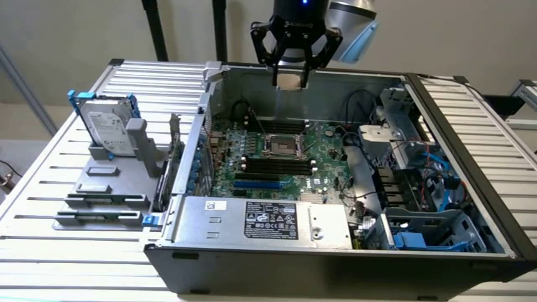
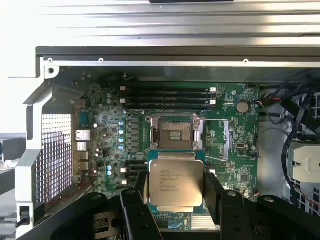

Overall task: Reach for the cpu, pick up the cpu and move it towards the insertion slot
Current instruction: 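Pick up the cpu and move it towards the insertion slot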

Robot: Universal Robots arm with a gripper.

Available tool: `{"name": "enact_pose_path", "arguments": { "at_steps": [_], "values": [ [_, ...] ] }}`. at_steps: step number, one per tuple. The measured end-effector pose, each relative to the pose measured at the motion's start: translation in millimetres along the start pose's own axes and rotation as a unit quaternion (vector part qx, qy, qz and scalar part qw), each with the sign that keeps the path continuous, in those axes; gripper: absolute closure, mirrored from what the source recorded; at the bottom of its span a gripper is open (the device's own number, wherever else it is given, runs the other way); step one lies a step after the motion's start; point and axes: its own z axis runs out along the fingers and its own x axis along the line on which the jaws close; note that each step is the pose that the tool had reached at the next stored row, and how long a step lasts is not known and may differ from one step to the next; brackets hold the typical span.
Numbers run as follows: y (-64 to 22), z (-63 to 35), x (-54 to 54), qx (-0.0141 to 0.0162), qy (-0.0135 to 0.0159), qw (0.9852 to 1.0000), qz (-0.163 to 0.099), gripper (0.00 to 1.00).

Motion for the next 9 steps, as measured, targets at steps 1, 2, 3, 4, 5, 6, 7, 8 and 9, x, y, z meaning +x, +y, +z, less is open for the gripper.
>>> {"name": "enact_pose_path", "arguments": {
  "at_steps": [1,2,3,4,5,6,7,8,9],
  "values": [
    [0.1,0.3,0.0,-0.0012,0.0,1.0,0.0,0.46],
    [0.3,0.6,0.0,-0.0021,0.0,1.0,0.0,0.46],
    [0.4,0.8,-0.1,-0.0026,-0.0001,1.0,0.0,0.46],
    [0.7,0.9,-0.1,-0.0026,-0.0001,1.0,0.0,0.46],
    [0.8,0.8,-0.1,-0.0026,-0.0001,1.0,0.0,0.46],
    [1.0,0.9,0.0,-0.0026,-0.0001,1.0,0.0,0.46],
    [1.0,0.9,0.0,-0.0026,-0.0001,1.0,0.0,0.46],
    [1.0,0.9,0.0,-0.0026,-0.0001,1.0,0.0,0.46],
    [1.0,0.9,0.0,-0.0026,-0.0001,1.0,0.0,0.46]
  ]
}}
